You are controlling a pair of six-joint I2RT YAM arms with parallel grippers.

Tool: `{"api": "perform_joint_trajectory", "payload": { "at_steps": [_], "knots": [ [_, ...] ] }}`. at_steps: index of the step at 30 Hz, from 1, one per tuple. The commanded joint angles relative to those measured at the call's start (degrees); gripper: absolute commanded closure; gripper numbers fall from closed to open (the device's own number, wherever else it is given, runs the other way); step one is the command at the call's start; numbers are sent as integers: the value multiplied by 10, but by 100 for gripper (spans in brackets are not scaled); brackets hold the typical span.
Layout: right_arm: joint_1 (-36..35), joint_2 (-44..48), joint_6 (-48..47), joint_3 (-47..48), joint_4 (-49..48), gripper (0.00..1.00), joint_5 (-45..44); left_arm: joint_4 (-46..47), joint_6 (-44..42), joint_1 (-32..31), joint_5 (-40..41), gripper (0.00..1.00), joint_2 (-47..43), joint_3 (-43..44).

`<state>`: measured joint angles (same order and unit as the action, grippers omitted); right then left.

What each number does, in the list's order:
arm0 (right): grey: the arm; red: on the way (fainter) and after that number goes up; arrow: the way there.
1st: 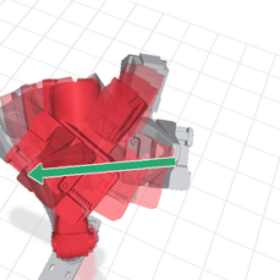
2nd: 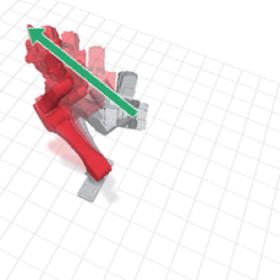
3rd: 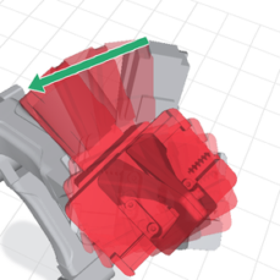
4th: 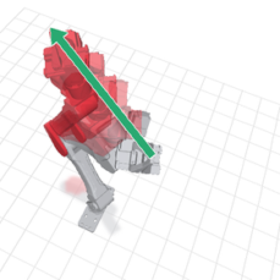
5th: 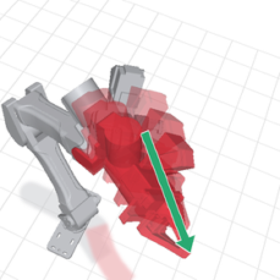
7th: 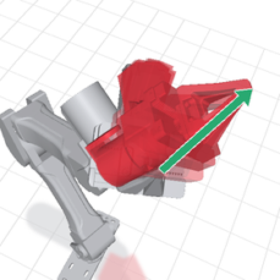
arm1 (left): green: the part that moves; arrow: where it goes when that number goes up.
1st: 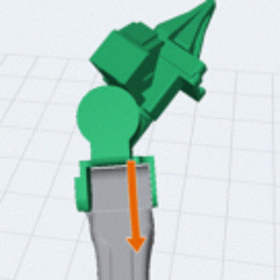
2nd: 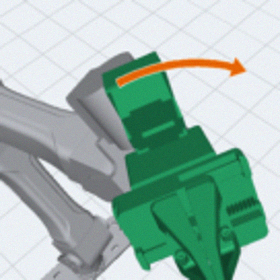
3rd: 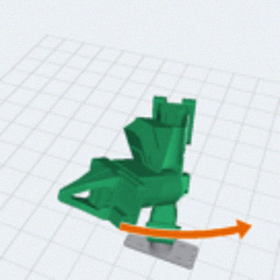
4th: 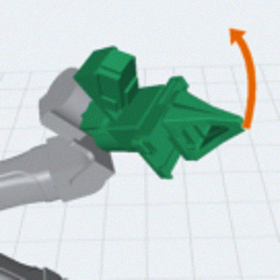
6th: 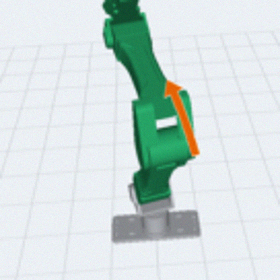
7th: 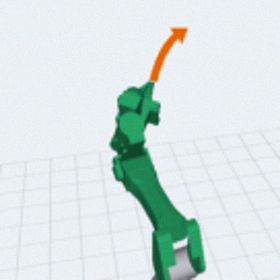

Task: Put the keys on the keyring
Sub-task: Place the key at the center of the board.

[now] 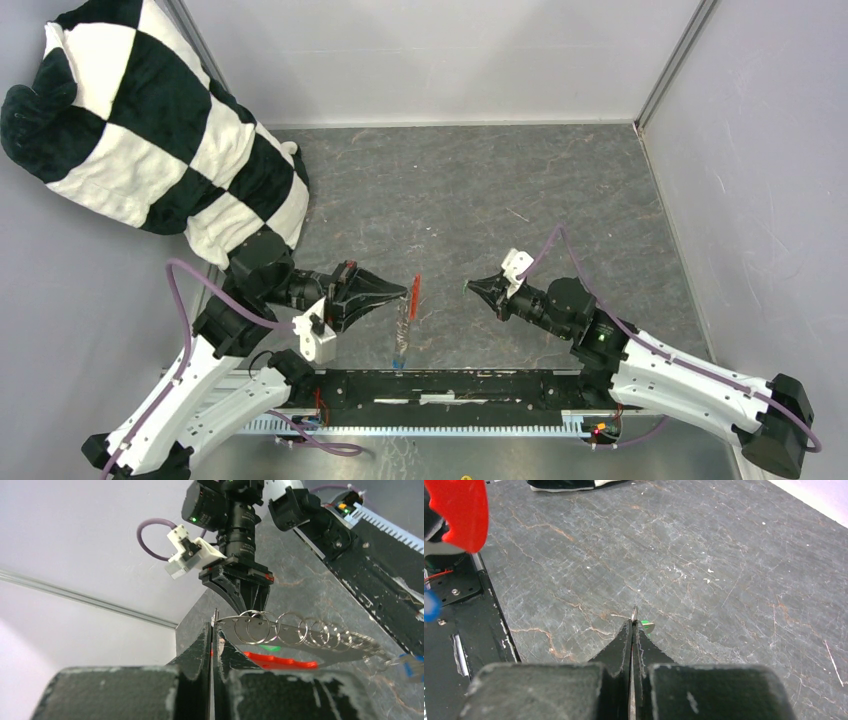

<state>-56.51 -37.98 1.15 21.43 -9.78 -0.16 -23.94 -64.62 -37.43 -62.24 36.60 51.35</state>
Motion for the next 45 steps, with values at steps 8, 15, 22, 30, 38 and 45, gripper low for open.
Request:
{"api": "perform_joint_trajectory", "payload": {
  "at_steps": [8, 15, 22, 30, 38, 45],
  "knots": [
    [1, 0, 9, -27, -29, 100, -6, 174, 217, -2, -32, 98, 13, 18],
    [2, -38, 14, -28, -9, 100, -12, 202, 250, -2, -38, 98, 10, 17],
    [2, -63, 16, -49, -20, 100, -5, 250, 321, -2, -35, 98, 17, 19],
    [2, -110, 10, -63, -52, 87, 19, 343, 496, -2, 7, 98, 47, 18],
    [2, -110, -7, -33, -30, 52, 25, 391, 634, -2, 43, 98, 65, 0],
    [3, 6, -94, 101, -6, 44, 32, 388, 690, -2, 37, 98, 84, -1]
  ]
}}
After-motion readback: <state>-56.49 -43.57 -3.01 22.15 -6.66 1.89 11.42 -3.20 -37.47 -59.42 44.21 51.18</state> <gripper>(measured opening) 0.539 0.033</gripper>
